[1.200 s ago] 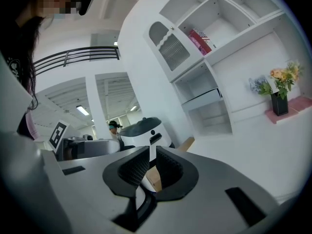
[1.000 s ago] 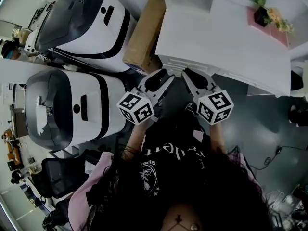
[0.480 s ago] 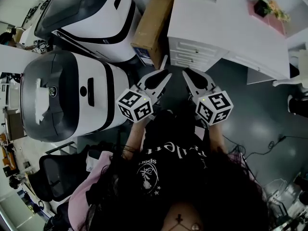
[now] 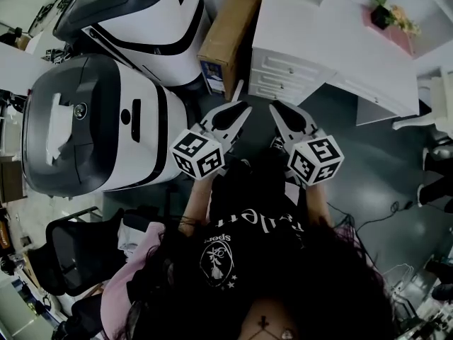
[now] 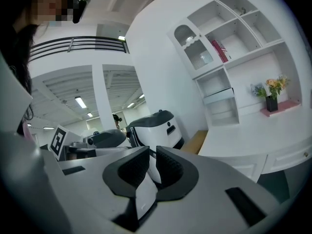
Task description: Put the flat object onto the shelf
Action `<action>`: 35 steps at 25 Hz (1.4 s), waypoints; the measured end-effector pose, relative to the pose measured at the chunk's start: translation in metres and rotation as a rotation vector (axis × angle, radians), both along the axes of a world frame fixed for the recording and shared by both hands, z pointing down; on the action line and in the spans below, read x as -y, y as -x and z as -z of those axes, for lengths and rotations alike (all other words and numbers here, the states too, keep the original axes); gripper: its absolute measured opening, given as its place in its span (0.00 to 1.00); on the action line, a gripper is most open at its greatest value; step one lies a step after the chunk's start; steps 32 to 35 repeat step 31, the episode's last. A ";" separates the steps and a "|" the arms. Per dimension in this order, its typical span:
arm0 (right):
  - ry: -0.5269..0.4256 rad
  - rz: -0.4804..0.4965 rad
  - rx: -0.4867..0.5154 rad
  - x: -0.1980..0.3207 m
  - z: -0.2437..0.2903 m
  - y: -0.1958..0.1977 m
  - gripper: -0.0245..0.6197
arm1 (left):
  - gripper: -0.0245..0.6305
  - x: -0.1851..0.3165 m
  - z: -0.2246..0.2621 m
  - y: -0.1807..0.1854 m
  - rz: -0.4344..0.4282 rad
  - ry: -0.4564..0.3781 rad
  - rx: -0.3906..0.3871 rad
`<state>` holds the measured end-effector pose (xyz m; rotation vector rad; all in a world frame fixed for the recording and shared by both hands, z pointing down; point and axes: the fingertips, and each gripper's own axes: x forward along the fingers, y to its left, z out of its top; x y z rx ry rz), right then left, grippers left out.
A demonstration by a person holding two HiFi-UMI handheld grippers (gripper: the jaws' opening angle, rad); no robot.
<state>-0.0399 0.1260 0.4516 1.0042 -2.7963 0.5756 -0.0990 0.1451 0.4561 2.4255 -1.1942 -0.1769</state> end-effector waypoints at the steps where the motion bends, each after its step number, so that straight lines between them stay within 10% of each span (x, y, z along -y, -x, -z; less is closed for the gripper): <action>1: 0.000 0.001 0.000 -0.003 0.000 0.001 0.15 | 0.13 -0.003 0.000 0.002 0.003 -0.003 0.000; 35: 0.010 0.021 -0.040 -0.036 -0.013 -0.010 0.15 | 0.13 -0.030 -0.003 -0.018 -0.034 -0.004 -0.008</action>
